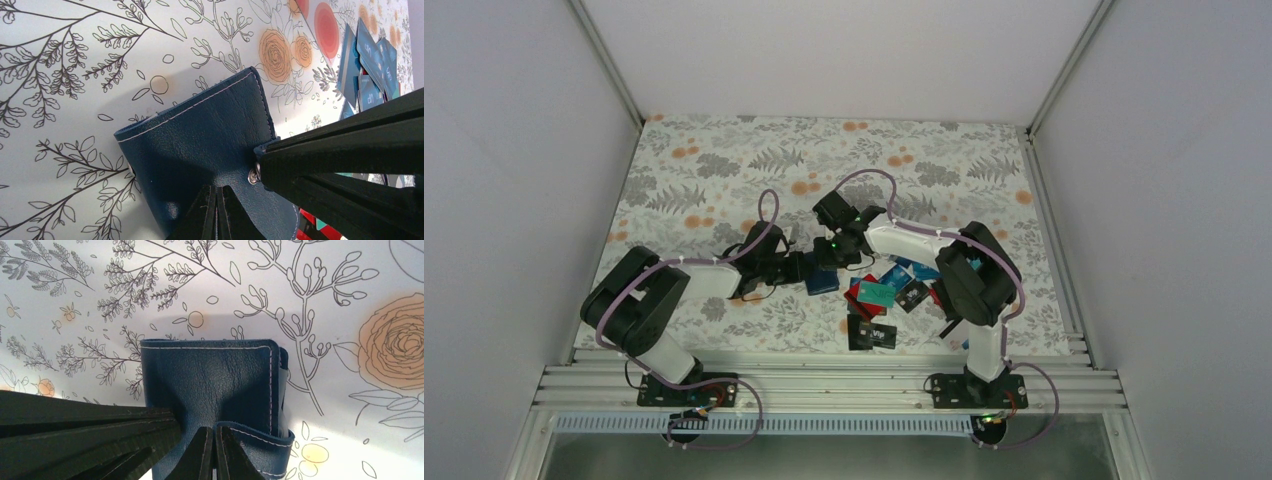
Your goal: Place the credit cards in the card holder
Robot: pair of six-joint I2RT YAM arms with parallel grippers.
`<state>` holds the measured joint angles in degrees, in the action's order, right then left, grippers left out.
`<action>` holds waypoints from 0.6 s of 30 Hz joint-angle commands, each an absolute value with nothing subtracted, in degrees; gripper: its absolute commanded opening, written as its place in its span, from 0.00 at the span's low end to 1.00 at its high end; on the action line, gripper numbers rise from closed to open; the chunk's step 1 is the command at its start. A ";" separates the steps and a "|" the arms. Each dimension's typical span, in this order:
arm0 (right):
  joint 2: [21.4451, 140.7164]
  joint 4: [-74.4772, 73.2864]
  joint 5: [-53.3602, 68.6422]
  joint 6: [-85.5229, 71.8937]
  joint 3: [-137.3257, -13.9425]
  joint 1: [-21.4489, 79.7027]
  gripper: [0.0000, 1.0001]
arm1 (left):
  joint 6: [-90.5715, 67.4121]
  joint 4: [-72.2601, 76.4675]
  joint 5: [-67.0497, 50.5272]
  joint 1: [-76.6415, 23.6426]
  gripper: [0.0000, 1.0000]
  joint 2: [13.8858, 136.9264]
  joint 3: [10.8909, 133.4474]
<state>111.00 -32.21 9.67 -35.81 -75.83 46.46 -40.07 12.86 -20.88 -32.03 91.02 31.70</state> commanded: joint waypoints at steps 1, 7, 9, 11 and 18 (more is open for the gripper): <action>113.68 -31.00 10.67 -36.37 -74.32 46.75 0.04 | -40.25 7.53 -20.98 -32.74 0.03 93.60 30.67; 113.93 -32.51 10.42 -35.85 -73.79 47.17 0.04 | -40.25 7.47 -20.84 -32.74 0.03 93.71 30.63; 112.86 -33.17 9.61 -35.47 -73.26 47.20 0.04 | -40.25 7.47 -20.83 -32.70 0.03 93.78 30.81; 111.44 -34.07 8.19 -35.04 -73.20 47.07 0.04 | -40.17 7.47 -20.94 -32.70 0.03 93.72 30.76; 109.59 -35.45 6.81 -33.58 -74.42 46.76 0.04 | -40.23 7.68 -21.05 -32.71 0.03 93.86 30.67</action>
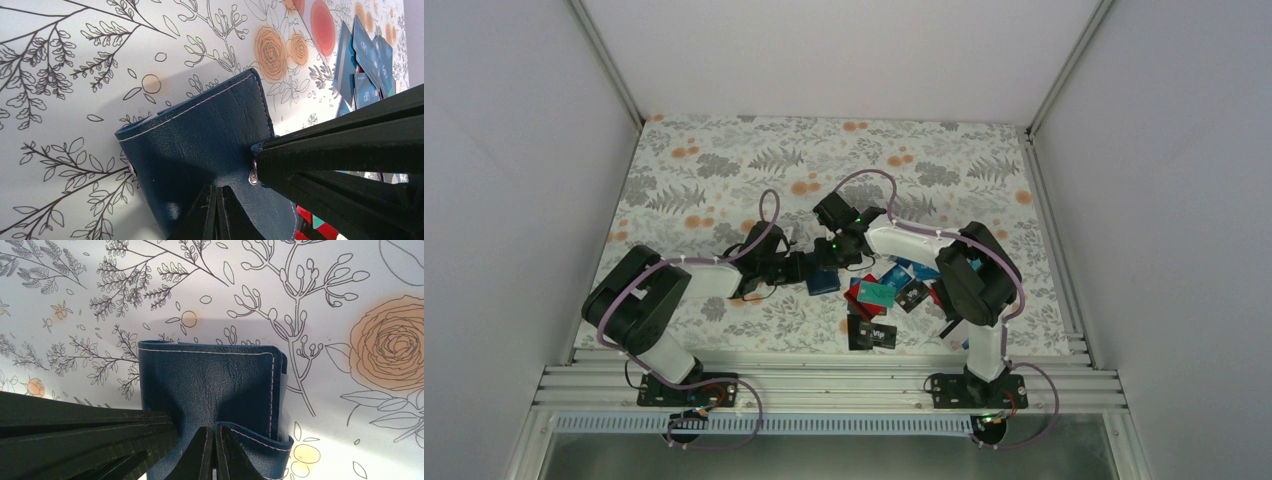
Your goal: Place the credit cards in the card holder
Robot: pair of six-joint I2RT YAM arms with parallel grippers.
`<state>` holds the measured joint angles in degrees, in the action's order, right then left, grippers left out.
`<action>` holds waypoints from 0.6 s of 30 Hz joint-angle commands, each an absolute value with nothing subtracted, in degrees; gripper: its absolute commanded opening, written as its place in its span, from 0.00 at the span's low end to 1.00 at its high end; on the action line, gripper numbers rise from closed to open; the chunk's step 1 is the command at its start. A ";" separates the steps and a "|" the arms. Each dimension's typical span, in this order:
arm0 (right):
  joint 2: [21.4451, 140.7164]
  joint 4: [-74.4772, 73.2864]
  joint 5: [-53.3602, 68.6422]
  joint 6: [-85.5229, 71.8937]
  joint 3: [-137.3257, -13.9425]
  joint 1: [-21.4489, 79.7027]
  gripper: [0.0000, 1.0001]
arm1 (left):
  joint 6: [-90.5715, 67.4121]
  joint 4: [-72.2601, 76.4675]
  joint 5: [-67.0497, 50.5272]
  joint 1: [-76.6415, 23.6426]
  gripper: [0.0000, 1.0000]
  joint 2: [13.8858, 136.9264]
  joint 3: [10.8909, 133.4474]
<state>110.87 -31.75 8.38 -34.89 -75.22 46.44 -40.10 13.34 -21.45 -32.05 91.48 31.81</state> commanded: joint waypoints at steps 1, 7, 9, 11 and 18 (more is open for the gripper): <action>109.55 -35.27 7.03 -33.51 -74.31 46.76 0.04 | -40.25 7.61 -20.95 -32.70 0.03 93.87 30.74; 110.04 -34.56 7.90 -33.40 -73.51 46.76 0.04 | -40.29 7.51 -20.96 -32.70 0.02 93.87 30.85; 109.80 -34.52 8.21 -33.48 -73.10 46.78 0.04 | -40.28 7.39 -20.91 -32.69 0.02 93.95 30.91; 109.26 -34.49 8.72 -33.37 -72.80 46.84 0.04 | -40.34 7.39 -20.85 -32.74 0.02 94.03 30.94; 107.69 -34.98 9.09 -32.92 -71.80 46.92 0.04 | -40.34 7.31 -20.78 -32.70 0.02 94.31 31.12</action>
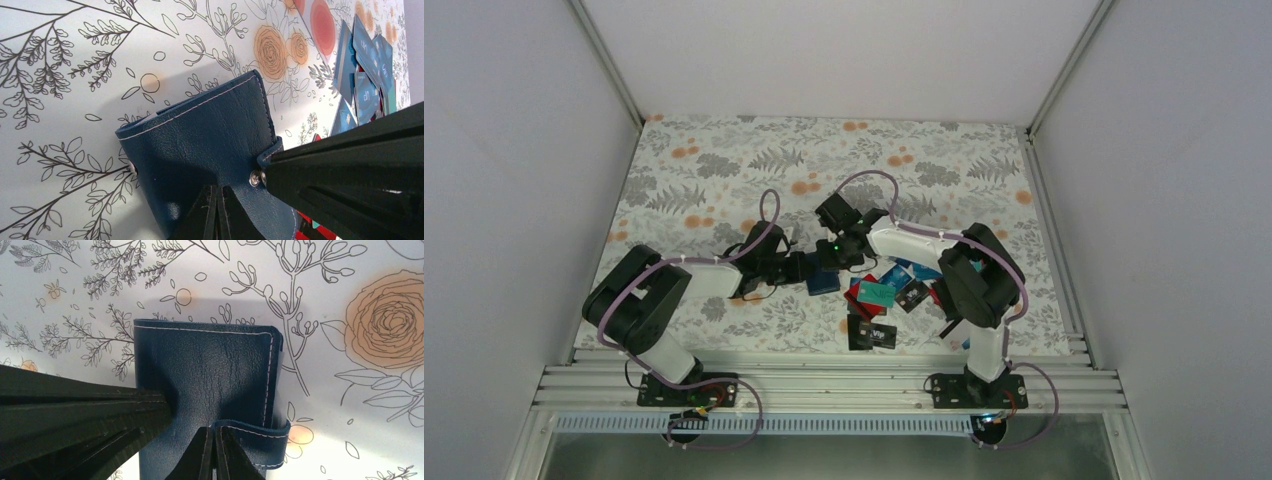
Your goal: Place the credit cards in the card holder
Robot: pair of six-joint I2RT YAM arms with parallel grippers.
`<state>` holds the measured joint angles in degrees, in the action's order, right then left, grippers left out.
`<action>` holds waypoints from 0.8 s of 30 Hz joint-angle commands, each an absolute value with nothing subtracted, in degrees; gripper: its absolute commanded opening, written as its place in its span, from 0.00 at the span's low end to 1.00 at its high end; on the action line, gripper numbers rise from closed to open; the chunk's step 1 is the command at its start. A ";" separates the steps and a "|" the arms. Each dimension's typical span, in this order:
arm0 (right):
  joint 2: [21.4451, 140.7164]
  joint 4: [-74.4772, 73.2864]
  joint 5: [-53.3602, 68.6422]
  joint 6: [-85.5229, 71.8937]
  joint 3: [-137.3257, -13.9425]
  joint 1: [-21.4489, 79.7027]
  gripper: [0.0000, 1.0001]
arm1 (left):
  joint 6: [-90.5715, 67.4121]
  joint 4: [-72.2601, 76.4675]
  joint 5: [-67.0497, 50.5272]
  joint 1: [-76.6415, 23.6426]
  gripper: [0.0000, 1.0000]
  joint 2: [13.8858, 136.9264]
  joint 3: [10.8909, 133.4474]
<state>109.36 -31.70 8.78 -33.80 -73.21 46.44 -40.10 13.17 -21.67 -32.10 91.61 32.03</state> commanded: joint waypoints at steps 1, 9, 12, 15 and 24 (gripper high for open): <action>107.63 -34.88 9.07 -32.95 -71.73 46.93 0.04 | -40.34 7.30 -20.87 -32.70 0.02 94.36 31.11; 108.19 -33.43 8.53 -34.10 -72.30 47.02 0.04 | -40.42 7.47 -21.03 -32.70 0.02 94.46 31.19; 108.19 -33.24 7.12 -35.18 -72.85 46.94 0.04 | -40.29 7.47 -21.10 -32.70 0.02 94.49 31.16; 108.21 -33.12 6.86 -36.04 -73.74 46.89 0.04 | -40.40 7.68 -21.18 -32.70 0.02 94.46 31.00; 109.54 -32.45 7.07 -37.56 -74.67 46.98 0.04 | -40.49 8.07 -21.31 -32.74 0.02 94.24 30.37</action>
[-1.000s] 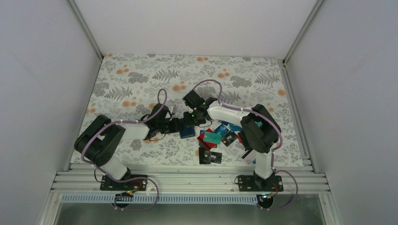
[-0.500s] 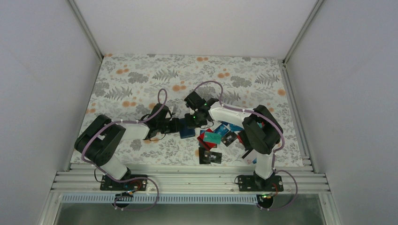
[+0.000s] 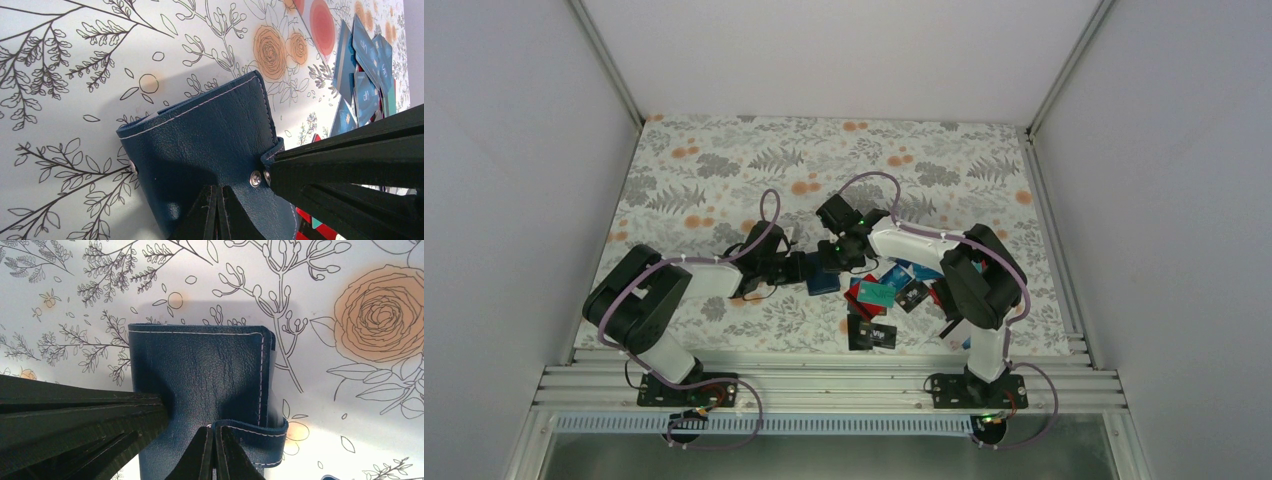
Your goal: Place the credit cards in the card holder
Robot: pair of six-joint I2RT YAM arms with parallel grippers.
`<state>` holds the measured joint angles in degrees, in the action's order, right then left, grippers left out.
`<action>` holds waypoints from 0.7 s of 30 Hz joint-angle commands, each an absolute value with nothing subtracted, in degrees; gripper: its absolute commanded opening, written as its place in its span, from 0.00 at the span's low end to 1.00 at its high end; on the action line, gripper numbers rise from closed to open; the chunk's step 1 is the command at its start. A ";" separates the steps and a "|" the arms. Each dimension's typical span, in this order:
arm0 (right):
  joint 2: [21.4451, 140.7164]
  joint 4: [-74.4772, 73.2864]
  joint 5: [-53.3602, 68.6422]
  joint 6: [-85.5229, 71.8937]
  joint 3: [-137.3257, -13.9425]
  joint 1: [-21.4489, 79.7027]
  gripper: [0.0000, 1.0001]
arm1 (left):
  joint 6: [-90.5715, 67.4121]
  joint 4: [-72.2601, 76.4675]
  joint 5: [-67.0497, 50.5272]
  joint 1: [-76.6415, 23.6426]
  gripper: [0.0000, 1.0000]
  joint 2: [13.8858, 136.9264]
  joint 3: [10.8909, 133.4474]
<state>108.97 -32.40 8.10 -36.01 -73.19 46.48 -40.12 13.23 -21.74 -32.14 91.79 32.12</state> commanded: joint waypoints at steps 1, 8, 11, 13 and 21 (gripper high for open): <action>109.80 -32.19 7.40 -37.66 -74.78 47.02 0.04 | -40.50 8.08 -21.38 -32.70 0.02 94.29 30.42; 110.96 -30.89 9.07 -38.17 -74.45 47.26 0.04 | -40.61 8.18 -21.44 -32.74 0.02 94.39 30.58; 111.00 -30.31 8.90 -38.55 -74.32 47.36 0.04 | -40.65 8.26 -21.62 -32.71 0.03 94.39 30.50; 111.21 -30.15 9.01 -38.75 -74.23 47.37 0.04 | -40.65 8.26 -21.59 -32.72 0.02 94.31 30.50; 112.08 -28.95 9.37 -39.23 -73.46 47.79 0.04 | -40.61 8.26 -21.61 -32.70 0.02 94.50 30.54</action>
